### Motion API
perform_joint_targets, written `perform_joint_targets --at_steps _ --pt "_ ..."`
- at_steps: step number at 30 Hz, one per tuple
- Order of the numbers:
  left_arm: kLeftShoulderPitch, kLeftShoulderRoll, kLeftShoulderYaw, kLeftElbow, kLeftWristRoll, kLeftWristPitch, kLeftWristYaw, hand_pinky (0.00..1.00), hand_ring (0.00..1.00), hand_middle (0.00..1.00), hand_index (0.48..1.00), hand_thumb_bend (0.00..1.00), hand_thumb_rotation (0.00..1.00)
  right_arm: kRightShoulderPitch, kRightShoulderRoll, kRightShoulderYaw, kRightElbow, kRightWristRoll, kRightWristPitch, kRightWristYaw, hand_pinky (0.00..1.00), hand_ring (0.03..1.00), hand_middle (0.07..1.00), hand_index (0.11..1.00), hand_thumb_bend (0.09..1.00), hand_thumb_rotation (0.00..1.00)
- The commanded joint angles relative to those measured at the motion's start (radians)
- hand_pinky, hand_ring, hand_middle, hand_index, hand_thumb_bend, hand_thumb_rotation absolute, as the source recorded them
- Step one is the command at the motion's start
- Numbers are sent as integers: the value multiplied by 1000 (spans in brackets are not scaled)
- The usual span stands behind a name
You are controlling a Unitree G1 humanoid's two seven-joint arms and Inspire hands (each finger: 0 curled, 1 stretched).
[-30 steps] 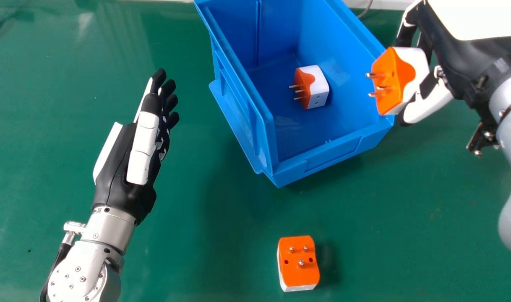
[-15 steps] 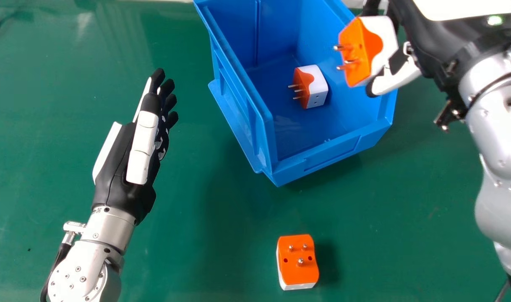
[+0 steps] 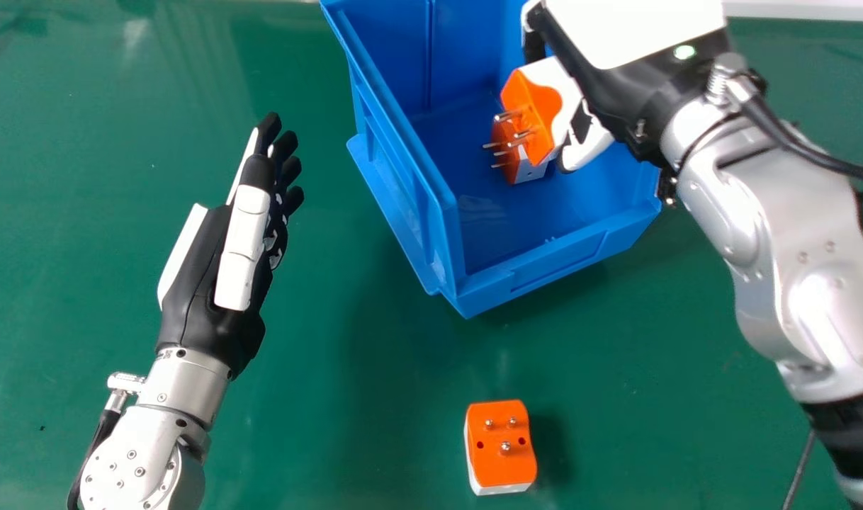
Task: Pick all objects and put in blue box
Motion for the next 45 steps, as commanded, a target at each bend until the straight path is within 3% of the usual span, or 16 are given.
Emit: perform_joint_targets --at_steps 1,7,12,21,26,38,45 --pt "5 -3 -1 -26 -10 0 0 1000 1000 1000 1000 753 1000 -60 7 8 68 5 -20 -91 232 362 477 529 510 0" --pt "3 -1 -3 -26 -3 9 4 1000 1000 1000 1000 757 1000 -103 37 51 302 46 -111 -373 252 364 481 530 511 0" --pt "1 2 -5 -23 2 6 6 1000 1000 1000 1000 767 1000 -122 71 104 430 55 -135 -492 266 365 483 532 511 0" --pt "-8 5 -4 -12 -7 10 -6 1000 1000 1000 1000 796 1000 -103 41 209 454 19 -147 -495 260 364 473 533 512 0" --pt "-19 3 -1 4 -7 8 -5 1000 1000 1000 1000 804 1000 -85 36 207 431 33 -140 -489 265 367 477 532 513 0" --pt "-27 1 -3 16 -3 2 -4 1000 1000 1000 1000 813 1000 -70 19 207 396 35 -130 -494 273 372 486 531 513 0" --pt "-25 0 -4 11 3 3 3 1000 1000 1000 1000 807 1000 -57 6 244 343 -92 16 -337 294 380 495 533 513 0"
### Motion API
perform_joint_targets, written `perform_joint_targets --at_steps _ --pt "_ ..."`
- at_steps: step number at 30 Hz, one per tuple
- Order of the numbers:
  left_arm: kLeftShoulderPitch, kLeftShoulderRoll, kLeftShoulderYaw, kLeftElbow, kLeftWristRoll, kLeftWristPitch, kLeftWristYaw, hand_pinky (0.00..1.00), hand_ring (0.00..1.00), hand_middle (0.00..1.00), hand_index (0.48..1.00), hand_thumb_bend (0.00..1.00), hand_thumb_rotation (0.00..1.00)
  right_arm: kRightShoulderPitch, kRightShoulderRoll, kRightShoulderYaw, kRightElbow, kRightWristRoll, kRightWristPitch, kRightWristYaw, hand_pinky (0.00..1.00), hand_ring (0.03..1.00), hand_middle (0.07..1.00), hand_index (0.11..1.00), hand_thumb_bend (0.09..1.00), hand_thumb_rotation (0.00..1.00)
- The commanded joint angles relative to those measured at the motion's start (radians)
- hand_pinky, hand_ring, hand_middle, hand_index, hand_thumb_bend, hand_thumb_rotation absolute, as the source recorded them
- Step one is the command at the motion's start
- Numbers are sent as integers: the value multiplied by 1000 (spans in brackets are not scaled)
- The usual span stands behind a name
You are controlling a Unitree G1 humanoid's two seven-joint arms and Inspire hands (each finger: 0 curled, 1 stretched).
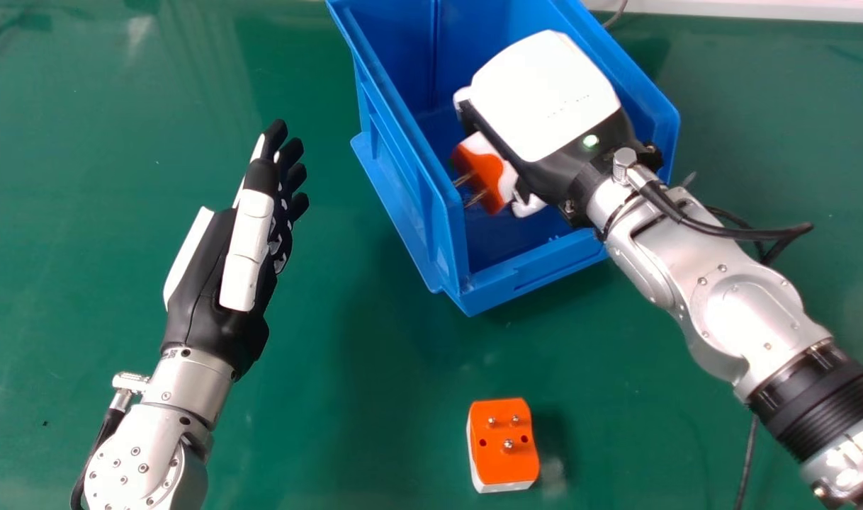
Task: Pick all objects and put in blue box
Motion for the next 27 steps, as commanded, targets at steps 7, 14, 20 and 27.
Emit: perform_joint_targets --at_steps 7,14,20,27 --pt "-8 1 -1 -16 -1 -8 2 1000 1000 1000 1000 804 1000 19 -11 8 -105 -89 139 146 467 561 650 632 645 12" --pt "-12 2 0 -8 2 -16 3 1000 1000 1000 1000 792 1000 22 -2 7 -133 -132 190 177 702 772 821 774 769 40" --pt "-12 -1 1 -13 -6 -7 2 1000 1000 1000 1000 783 1000 20 4 6 -141 -164 218 178 876 907 927 873 856 66" --pt "-7 -3 2 -20 -13 -6 0 1000 1000 1000 1000 778 1000 38 14 -12 -205 -191 269 194 937 953 963 914 886 83"
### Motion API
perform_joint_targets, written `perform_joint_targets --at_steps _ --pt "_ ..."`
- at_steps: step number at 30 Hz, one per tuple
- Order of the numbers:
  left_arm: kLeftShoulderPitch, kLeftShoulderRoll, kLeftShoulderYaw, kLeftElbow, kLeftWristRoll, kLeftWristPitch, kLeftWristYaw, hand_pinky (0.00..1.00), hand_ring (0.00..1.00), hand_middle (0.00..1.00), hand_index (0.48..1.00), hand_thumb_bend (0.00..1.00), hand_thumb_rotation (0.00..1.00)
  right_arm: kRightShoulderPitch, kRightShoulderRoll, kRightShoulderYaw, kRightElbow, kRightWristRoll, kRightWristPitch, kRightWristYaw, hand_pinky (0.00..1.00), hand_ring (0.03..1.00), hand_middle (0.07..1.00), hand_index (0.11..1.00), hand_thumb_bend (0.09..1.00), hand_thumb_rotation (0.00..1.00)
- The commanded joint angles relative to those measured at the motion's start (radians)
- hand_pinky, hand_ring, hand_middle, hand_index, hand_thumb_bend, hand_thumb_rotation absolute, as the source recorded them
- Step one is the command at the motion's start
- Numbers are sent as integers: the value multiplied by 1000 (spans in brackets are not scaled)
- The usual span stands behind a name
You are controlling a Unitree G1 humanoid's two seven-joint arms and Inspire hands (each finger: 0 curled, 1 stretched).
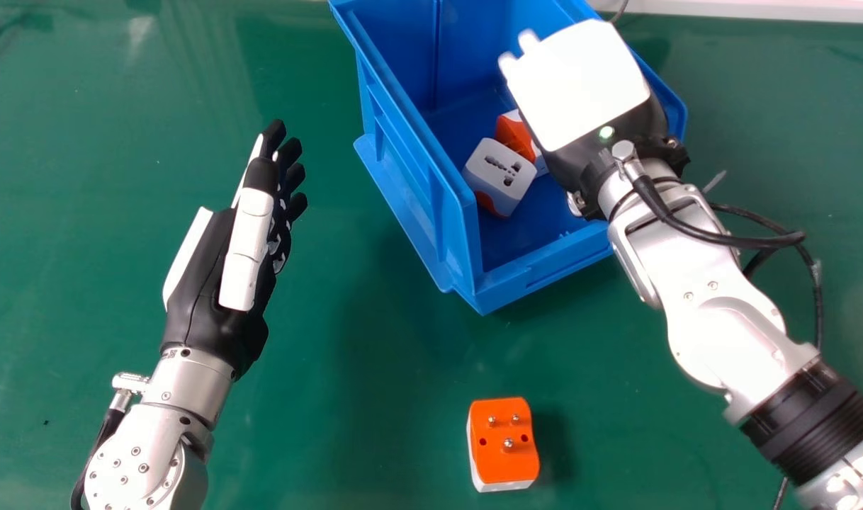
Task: Pick all objects and put in blue box
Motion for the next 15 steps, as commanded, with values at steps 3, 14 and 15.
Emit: perform_joint_targets --at_steps 3,14,15 --pt "-5 -1 2 -22 -12 -6 -4 1000 1000 1000 1000 774 1000 16 9 -31 -103 -45 70 39 968 976 981 949 913 97" --pt "2 4 8 -32 -11 -13 -9 1000 1000 1000 1000 776 1000 200 109 -139 -460 -44 162 42 989 993 994 980 957 151" --pt "2 3 9 -29 -11 -18 -8 1000 1000 1000 1000 776 1000 220 116 -146 -494 -50 159 32 989 993 994 980 957 151"
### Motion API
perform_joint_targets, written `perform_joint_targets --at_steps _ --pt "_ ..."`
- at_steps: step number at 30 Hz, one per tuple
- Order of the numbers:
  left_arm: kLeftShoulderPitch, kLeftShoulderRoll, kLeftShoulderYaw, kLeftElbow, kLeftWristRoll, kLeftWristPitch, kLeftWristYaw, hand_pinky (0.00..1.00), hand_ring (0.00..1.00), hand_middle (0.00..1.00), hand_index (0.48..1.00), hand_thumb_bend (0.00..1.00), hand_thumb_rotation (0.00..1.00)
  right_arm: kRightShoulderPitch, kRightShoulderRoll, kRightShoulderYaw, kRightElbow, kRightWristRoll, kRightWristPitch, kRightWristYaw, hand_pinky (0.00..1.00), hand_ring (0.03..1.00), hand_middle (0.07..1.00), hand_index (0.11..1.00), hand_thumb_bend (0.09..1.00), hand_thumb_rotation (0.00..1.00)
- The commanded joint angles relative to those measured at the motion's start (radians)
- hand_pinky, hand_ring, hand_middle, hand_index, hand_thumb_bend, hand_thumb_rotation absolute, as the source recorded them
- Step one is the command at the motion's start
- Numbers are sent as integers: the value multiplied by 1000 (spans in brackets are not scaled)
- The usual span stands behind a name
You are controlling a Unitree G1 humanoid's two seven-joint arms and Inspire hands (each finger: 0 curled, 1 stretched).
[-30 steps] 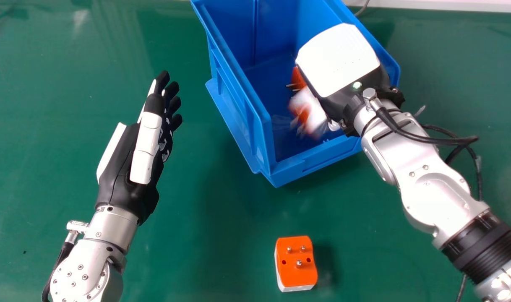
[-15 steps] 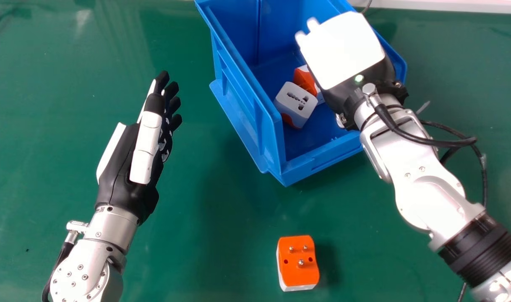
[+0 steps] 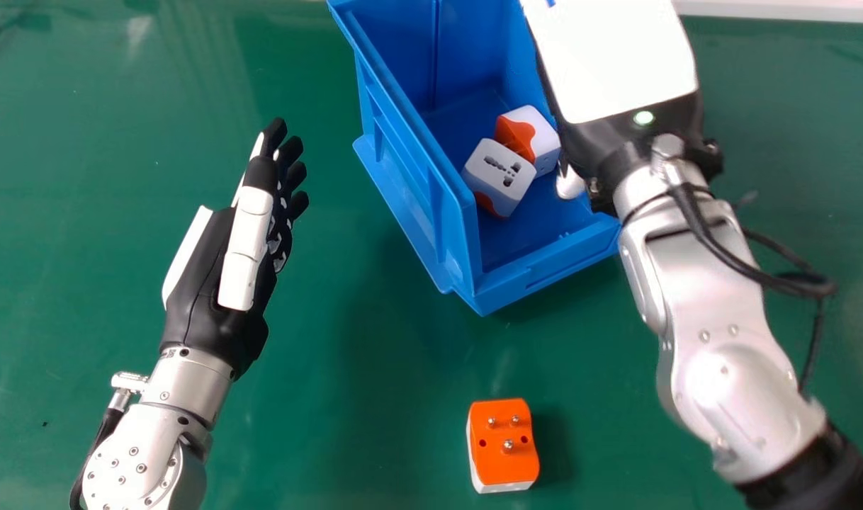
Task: Pick all objects and put in blue box
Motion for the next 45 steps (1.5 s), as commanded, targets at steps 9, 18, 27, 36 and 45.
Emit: perform_joint_targets --at_steps 9,18,27,36,45 --pt "1 -2 6 -18 -1 -42 2 1000 1000 1000 1000 787 1000 192 57 -50 -339 -82 -49 -82 975 997 998 992 953 198" --pt "2 0 5 -20 -2 -43 1 1000 1000 1000 1000 790 1000 451 155 -32 -597 -199 -149 -38 954 991 999 996 945 229" --pt "-10 5 9 -12 -6 -34 -1 1000 1000 1000 1000 790 1000 703 298 5 -812 -180 -270 203 904 960 985 998 944 249" --pt "-15 7 14 -6 -5 -32 2 1000 1000 1000 1000 781 1000 735 421 29 -834 -112 -332 414 864 927 964 991 948 260" --pt "-11 7 21 -22 -14 -9 3 1000 1000 1000 1000 773 1000 697 477 17 -834 -36 -357 594 813 888 928 964 942 282"
